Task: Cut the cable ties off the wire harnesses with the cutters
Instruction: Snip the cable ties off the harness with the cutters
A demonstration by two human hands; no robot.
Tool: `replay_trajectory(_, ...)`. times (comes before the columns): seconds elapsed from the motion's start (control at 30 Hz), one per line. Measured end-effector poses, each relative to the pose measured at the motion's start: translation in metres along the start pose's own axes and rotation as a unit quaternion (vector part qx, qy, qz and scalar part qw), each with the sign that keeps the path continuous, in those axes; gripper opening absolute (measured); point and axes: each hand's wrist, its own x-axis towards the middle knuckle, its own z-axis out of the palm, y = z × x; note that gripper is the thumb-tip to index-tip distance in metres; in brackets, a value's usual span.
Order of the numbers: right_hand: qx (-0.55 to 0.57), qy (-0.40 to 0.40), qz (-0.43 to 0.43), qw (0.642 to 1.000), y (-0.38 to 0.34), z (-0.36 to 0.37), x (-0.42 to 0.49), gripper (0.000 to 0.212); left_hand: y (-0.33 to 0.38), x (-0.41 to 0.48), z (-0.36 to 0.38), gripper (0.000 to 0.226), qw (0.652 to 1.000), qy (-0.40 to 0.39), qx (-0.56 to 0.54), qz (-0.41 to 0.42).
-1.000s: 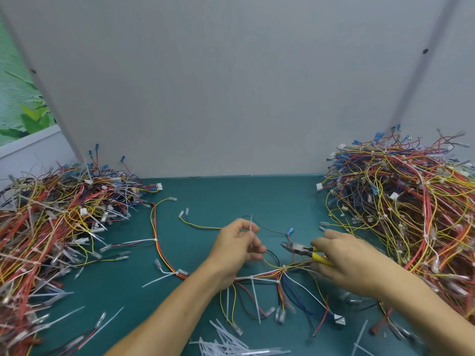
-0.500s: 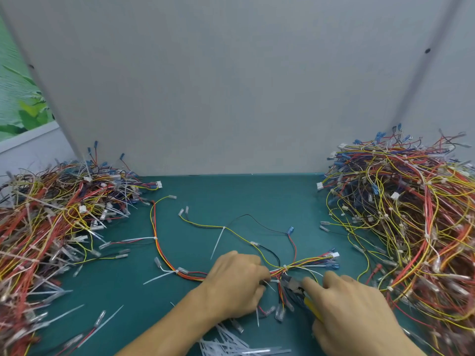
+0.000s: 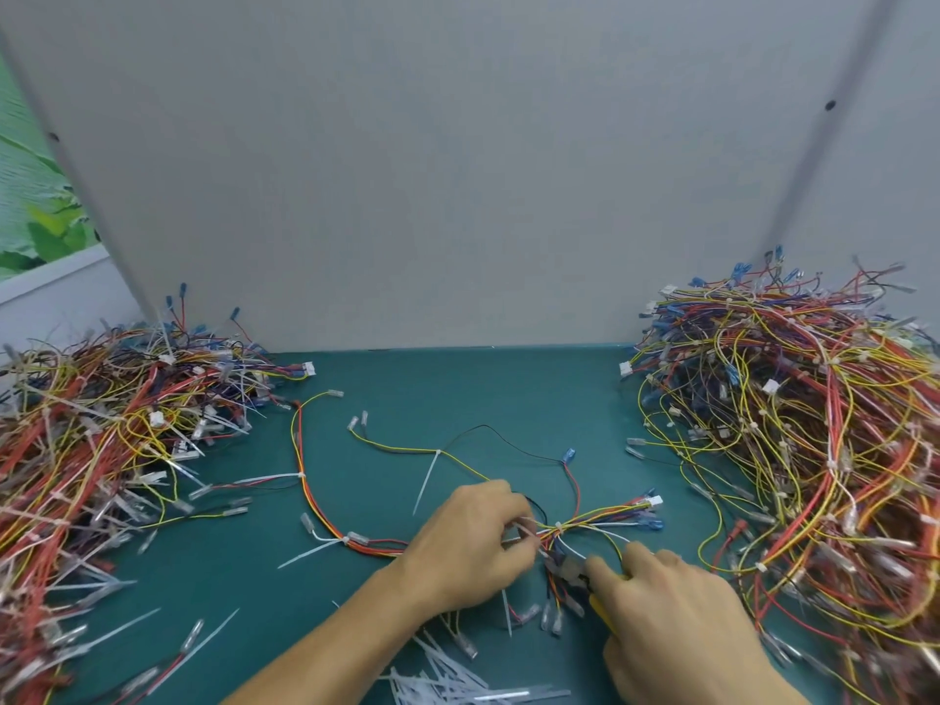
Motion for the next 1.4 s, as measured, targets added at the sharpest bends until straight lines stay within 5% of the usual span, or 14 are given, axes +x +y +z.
replay_trajectory(0.63, -0.037, -0.046, 0.013, 0.998, -0.007, 0.006, 0.003, 0.049, -0.011, 0.008, 0.011, 0.012, 0.966, -0.022, -0.212, -0.149)
replay_trajectory(0.83, 0.022, 0.06, 0.01, 0.998, -0.014, 0.003, 0.0, 0.05, -0.013, 0.008, 0.012, 0.019, 0.963, -0.032, -0.217, -0.159)
replay_trajectory(1.0, -0.034, 0.088, 0.02, 0.995, -0.017, 0.008, -0.002, 0.048, -0.016, 0.008, 0.013, 0.023, 0.961, -0.035, -0.221, -0.163)
replay_trajectory(1.4, -0.041, 0.017, -0.007, 0.999, -0.008, -0.002, 0.001, 0.05, -0.014, 0.008, 0.011, 0.017, 0.959, -0.036, -0.226, -0.169)
